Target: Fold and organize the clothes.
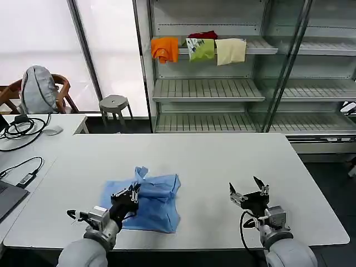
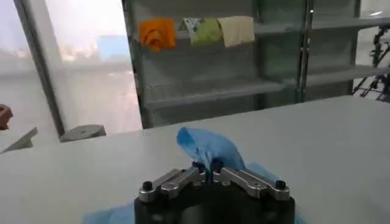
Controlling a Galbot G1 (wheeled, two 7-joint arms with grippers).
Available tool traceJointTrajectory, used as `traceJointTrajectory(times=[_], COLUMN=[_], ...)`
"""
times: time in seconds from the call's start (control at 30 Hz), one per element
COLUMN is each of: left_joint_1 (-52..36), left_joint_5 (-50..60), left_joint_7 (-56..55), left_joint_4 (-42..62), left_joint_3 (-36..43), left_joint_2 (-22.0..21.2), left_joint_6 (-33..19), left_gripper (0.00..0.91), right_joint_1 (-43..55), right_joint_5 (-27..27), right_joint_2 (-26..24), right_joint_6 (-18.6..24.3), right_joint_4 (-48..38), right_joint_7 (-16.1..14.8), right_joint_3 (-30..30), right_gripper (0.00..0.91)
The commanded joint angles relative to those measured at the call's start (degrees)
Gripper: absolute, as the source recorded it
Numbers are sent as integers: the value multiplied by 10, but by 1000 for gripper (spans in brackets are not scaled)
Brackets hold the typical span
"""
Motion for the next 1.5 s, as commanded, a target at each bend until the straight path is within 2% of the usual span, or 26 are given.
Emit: traceJointTrajectory(times=[0.03,0.33,0.37,0.4,0.43,0.53,0.63,0.77,0.9,1.03,1.13,1.3,1.5], left_joint_1=[-54,-58,-58,-58,-57,-49,-38,-22,-7,21,56,83,126], left_joint_5=[-9,-4,0,1,1,-11,-28,-38,-38,-75,-64,-20,-38], left_joint_7=[-27,-24,-22,-19,-18,-3,30,54,63,39,17,-61,-112], left_joint_4=[33,37,42,44,45,39,27,-7,-37,-56,-46,-8,22], left_joint_3=[51,68,67,67,67,66,68,63,6,-80,-121,-119,-124], left_joint_2=[-10,-16,-16,-16,-16,-16,-17,-18,6,53,64,41,23], left_joint_6=[3,9,11,12,12,-3,-61,-95,-117,-117,-111,-85,-62], left_gripper=[20,20,464,464,907,907,907,907,907,907,907,907,907], right_joint_1=[1,3,3,3,3,3,5,5,8,9,14,16,12], right_joint_5=[-2,-3,-2,-2,-2,-2,-2,-2,-2,-2,0,4,7], right_joint_2=[2,1,1,0,0,1,2,4,5,3,0,-4,-6], right_joint_6=[0,-1,-1,-1,-1,0,0,0,1,4,5,6,8], right_joint_4=[-2,-2,-2,-2,-2,-2,-6,-7,-9,-11,-13,-10,-6], right_joint_7=[0,0,0,0,0,-1,-1,-2,-4,-8,-9,-11,-11], right_joint_3=[-1,0,1,1,1,2,1,-2,-3,-3,-1,5,7], right_gripper=[907,907,907,907,907,907,907,907,907,907,907,907,907])
